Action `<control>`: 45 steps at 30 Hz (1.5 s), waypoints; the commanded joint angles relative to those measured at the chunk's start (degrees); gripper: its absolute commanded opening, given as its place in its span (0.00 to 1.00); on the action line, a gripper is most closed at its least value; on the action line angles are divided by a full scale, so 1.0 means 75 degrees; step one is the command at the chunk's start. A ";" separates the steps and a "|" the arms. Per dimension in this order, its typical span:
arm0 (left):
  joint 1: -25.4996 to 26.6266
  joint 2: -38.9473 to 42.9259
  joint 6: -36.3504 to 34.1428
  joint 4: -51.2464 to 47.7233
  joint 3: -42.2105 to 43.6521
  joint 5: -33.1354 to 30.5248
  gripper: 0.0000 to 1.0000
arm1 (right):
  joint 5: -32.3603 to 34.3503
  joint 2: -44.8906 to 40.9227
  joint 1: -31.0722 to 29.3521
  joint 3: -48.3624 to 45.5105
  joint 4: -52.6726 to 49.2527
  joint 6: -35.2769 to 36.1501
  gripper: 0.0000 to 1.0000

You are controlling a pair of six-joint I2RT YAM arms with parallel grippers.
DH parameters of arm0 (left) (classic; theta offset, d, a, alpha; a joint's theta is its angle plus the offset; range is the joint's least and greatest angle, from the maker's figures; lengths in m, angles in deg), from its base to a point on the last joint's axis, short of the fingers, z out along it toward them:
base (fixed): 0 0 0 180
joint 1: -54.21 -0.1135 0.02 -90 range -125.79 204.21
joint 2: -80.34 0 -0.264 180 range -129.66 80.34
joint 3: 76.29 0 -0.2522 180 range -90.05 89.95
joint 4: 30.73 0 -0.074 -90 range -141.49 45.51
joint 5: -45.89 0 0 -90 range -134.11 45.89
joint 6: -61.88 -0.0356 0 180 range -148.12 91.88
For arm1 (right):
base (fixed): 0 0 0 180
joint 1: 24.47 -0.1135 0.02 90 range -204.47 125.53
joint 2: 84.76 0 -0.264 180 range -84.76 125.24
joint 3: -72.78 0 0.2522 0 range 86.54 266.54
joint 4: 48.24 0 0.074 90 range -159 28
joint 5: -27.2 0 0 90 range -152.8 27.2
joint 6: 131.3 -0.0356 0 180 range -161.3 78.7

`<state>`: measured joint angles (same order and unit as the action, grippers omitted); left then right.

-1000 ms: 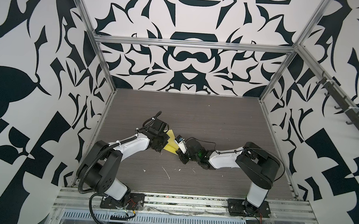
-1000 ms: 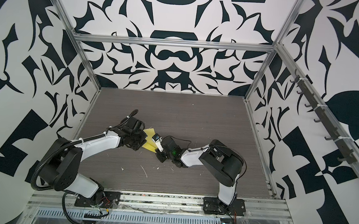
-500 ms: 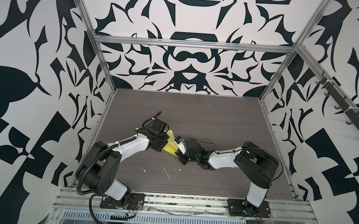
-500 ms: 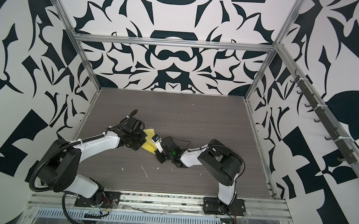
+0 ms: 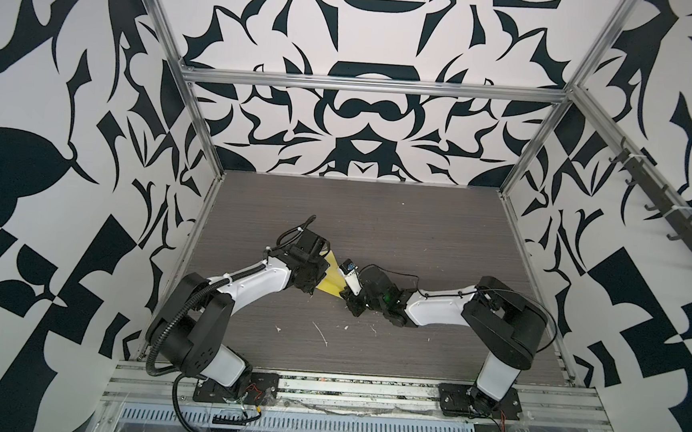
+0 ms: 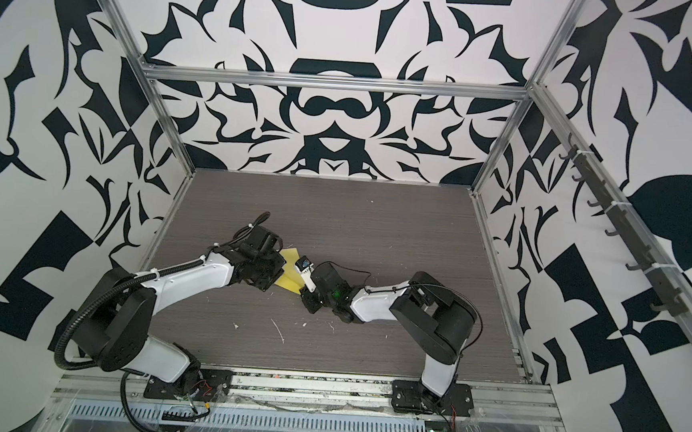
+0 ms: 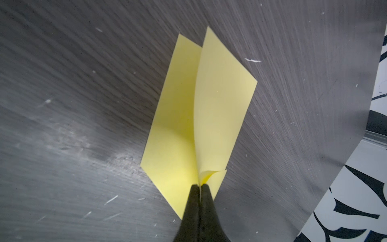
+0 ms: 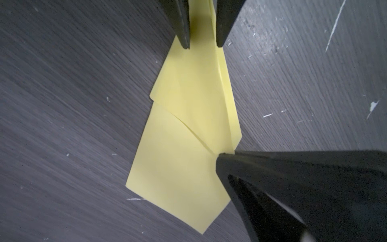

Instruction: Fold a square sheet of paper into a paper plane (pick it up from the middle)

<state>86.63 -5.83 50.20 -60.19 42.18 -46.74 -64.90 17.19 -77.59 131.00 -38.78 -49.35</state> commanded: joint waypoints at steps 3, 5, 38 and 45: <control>0.0094 0.0053 0.0256 -0.0259 -0.0170 -0.0333 0.00 | 0.0199 0.0032 -0.0041 0.0154 -0.0091 -0.0089 0.18; 0.0120 0.0052 0.0270 -0.0252 -0.0182 -0.0360 0.00 | 0.0156 0.0035 -0.0039 0.0135 -0.0072 -0.0104 0.16; -0.1334 0.0984 -0.0505 0.0489 0.0897 0.1598 0.59 | -0.0983 0.0123 0.0193 -0.0522 0.1326 0.2280 0.03; -0.1378 0.0697 -0.0530 0.0443 0.0801 0.1719 0.30 | -0.1041 0.0246 0.0280 -0.0422 0.1331 0.2421 0.08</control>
<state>76.65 -0.06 46.53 -56.28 48.96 -34.68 -71.59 18.56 -75.89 126.55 -30.43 -32.85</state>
